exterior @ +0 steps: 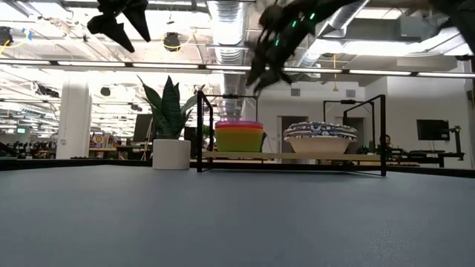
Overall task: Place and stack bowls onto a shelf
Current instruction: Return to Home Position
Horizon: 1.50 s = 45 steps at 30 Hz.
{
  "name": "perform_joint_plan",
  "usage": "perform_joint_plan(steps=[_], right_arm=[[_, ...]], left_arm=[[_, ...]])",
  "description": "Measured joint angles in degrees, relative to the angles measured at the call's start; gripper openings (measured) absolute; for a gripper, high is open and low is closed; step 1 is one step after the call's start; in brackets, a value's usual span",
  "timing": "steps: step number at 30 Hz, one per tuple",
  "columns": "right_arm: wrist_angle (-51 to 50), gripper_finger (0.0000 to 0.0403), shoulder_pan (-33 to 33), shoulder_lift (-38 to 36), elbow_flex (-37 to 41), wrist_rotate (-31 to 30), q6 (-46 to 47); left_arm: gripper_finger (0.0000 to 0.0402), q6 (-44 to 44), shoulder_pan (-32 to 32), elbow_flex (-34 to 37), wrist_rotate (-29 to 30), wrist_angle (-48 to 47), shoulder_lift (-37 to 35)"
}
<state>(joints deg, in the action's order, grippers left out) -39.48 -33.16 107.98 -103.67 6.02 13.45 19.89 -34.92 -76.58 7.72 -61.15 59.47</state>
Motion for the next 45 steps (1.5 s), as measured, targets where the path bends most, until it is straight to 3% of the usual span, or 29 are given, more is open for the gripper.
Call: perform_joint_plan(steps=[5, 10, 13, 21, 27, 29, 33, 41, 45], right_arm=[[3.52, 0.0177, 0.91, -8.78, 0.03, 0.02, -0.14], [2.40, 0.0177, 2.29, -19.18, 0.02, 0.11, -6.46], [-1.47, 0.0178, 2.98, -24.91, 0.02, 0.09, -13.55], [-16.18, 0.0177, 5.26, -39.05, 0.01, 0.11, -12.66], [-20.62, 0.0177, 9.37, -47.60, 2.59, 0.13, -8.91], [-19.45, 0.0177, 10.56, -51.69, 6.55, -0.15, -6.74], [-12.96, 0.0177, 12.94, -61.53, 19.38, -2.25, -0.99], [15.41, 0.0177, 16.16, -83.69, 50.51, -3.32, 5.22], [24.21, 0.0177, 16.34, -92.63, 62.23, -3.54, 7.13]], left_arm=[[0.0300, -0.56, 0.02, 0.00, -0.86, 2.31, 0.00], [0.0300, 1.20, 0.01, 0.00, 3.35, 2.25, 0.12], [0.0300, 4.12, 0.00, 0.00, 3.51, 0.31, 0.15], [0.0300, 3.22, 0.02, 0.04, 2.22, -0.06, 0.15], [0.0300, -12.39, 2.39, 0.06, -11.25, 17.74, -2.02], [0.0300, -14.28, 2.69, 0.04, -14.63, 20.28, -3.73], [0.0300, -15.42, 2.69, 0.04, -14.95, 19.12, -7.86], [0.0300, -18.09, 2.70, 0.31, -13.33, 16.55, -16.02], [0.0300, -14.99, 2.73, 8.10, -14.85, 21.19, -22.14]])
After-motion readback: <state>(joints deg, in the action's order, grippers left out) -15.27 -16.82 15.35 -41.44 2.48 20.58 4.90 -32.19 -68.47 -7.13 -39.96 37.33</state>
